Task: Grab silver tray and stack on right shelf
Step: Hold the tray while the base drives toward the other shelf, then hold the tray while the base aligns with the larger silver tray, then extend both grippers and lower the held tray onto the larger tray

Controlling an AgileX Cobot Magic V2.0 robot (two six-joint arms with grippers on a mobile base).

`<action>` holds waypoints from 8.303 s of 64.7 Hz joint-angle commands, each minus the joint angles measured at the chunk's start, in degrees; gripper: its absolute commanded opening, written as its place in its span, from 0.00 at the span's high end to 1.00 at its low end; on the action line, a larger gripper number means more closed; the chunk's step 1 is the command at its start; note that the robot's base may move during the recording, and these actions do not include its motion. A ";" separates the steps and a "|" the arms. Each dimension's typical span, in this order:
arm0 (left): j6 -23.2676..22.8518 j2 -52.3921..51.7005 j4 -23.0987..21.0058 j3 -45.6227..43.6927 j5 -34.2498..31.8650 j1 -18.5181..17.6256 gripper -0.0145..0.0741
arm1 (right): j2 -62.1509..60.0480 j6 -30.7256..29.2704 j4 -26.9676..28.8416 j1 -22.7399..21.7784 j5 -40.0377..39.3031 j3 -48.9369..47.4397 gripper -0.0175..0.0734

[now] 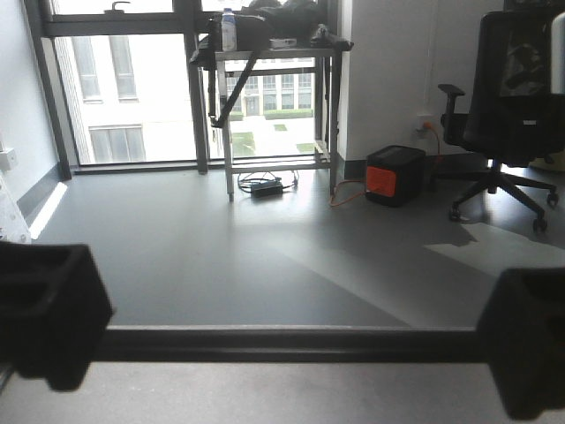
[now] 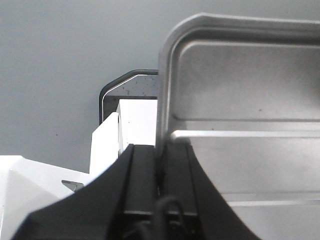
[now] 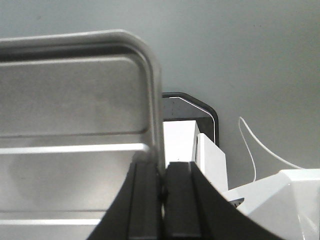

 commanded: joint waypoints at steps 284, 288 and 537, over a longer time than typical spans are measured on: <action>-0.05 -1.24 2.71 -0.62 16.26 -0.03 0.95 | -1.17 0.17 -2.77 -0.41 15.73 -0.73 0.75; -0.05 -1.24 2.71 -0.62 16.26 -0.03 0.95 | -1.17 0.17 -2.77 -0.41 15.73 -0.73 0.75; 55.70 25.12 -12.72 -21.69 -26.51 49.11 0.95 | 34.18 -28.09 -7.62 -38.98 -33.64 -31.78 0.75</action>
